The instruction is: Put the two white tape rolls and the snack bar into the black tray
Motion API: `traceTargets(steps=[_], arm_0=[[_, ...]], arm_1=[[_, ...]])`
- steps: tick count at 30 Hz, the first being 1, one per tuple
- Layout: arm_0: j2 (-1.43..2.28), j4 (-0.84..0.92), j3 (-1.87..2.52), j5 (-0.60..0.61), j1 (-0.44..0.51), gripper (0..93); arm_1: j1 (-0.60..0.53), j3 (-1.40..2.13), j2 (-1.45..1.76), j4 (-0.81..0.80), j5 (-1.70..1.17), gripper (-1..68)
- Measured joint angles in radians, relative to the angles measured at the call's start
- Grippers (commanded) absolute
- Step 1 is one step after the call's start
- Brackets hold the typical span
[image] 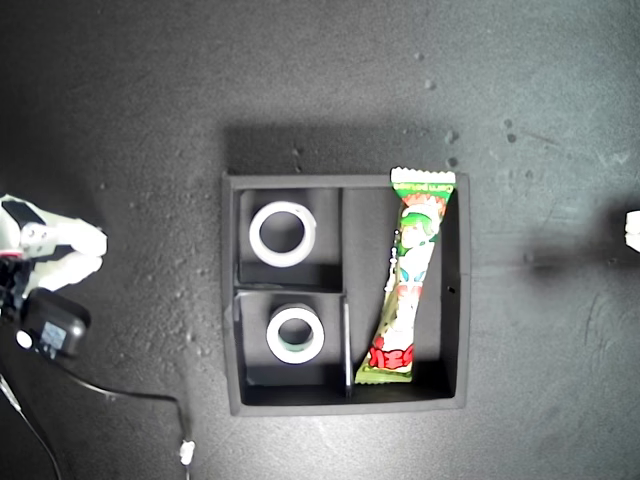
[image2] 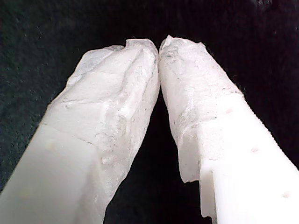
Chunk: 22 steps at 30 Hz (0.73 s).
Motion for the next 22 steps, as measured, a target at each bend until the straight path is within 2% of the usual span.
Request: traceTargets(steps=[4, 6, 8, 22], arm_0=[[0.000, 0.034, 0.000, -0.023, 0.002, 0.2], [0.000, 0.044, 0.000, 0.012, 0.002, 0.2], [0.000, 0.051, 0.000, 0.083, 0.002, 0.2], [0.000, 0.054, 0.000, 0.086, 0.002, 0.2]], arm_1=[[-0.005, 0.000, 0.012, 0.008, -0.187, -0.1], [-0.006, 0.000, 0.014, 0.005, -0.235, -0.1], [-0.008, 0.000, 0.014, 0.005, -0.253, -0.1], [-0.015, 0.000, 0.014, 0.006, -0.267, -0.1]])
